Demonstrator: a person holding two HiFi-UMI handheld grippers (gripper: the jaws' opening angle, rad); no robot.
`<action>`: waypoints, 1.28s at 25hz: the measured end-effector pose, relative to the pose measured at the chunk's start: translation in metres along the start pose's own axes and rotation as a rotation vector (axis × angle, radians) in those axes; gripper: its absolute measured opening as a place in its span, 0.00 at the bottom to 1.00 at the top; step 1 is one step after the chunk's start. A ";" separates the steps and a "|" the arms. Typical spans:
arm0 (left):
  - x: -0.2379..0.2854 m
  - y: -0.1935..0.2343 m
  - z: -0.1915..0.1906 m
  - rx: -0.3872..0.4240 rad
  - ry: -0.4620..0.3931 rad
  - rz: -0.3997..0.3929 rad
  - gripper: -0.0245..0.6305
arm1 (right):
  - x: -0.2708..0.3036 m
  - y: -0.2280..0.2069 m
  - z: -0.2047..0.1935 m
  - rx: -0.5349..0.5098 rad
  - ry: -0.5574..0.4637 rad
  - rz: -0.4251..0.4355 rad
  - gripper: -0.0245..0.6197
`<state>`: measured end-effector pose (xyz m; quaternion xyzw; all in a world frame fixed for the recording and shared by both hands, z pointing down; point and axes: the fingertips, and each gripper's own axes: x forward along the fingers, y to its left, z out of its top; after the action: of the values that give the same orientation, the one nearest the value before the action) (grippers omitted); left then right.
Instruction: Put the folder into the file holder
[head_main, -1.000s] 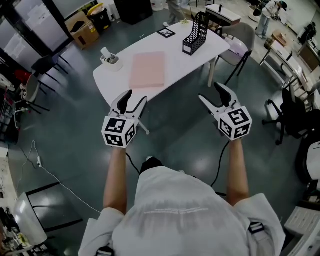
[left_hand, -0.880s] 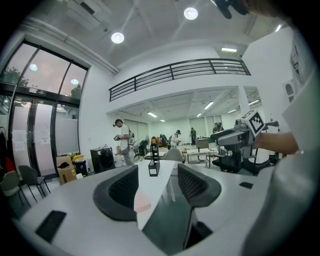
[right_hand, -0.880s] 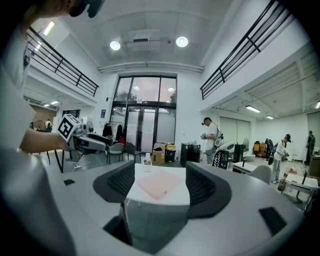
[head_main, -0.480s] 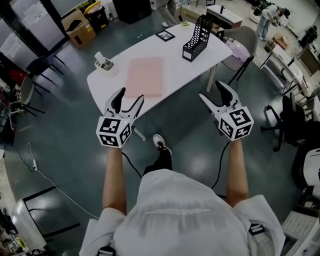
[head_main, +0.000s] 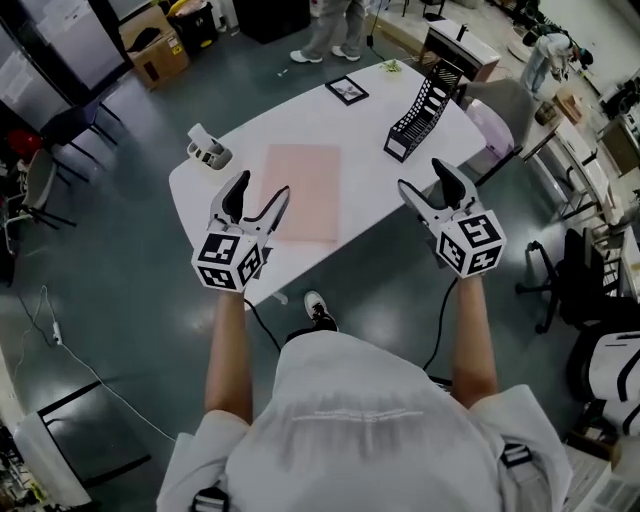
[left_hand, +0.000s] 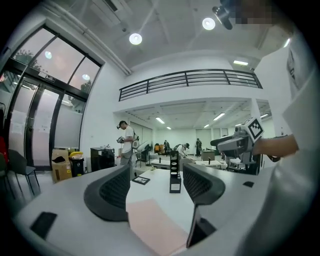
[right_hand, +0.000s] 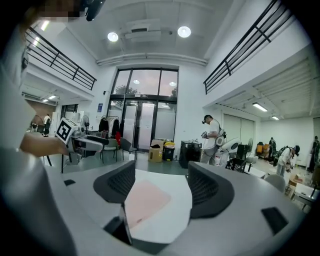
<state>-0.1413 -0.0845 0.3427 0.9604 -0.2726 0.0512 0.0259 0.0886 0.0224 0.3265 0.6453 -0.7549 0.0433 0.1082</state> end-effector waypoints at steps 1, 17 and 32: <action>0.010 0.011 -0.003 0.003 0.015 0.001 0.54 | 0.016 -0.004 0.002 -0.003 0.007 0.005 0.53; 0.074 0.133 -0.096 -0.064 0.285 0.211 0.56 | 0.191 -0.024 -0.048 0.046 0.234 0.114 0.51; 0.114 0.148 -0.188 -0.167 0.518 0.336 0.56 | 0.277 -0.024 -0.178 0.186 0.512 0.397 0.54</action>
<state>-0.1392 -0.2553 0.5451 0.8516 -0.4150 0.2750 0.1644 0.0920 -0.2123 0.5585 0.4609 -0.8071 0.2929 0.2245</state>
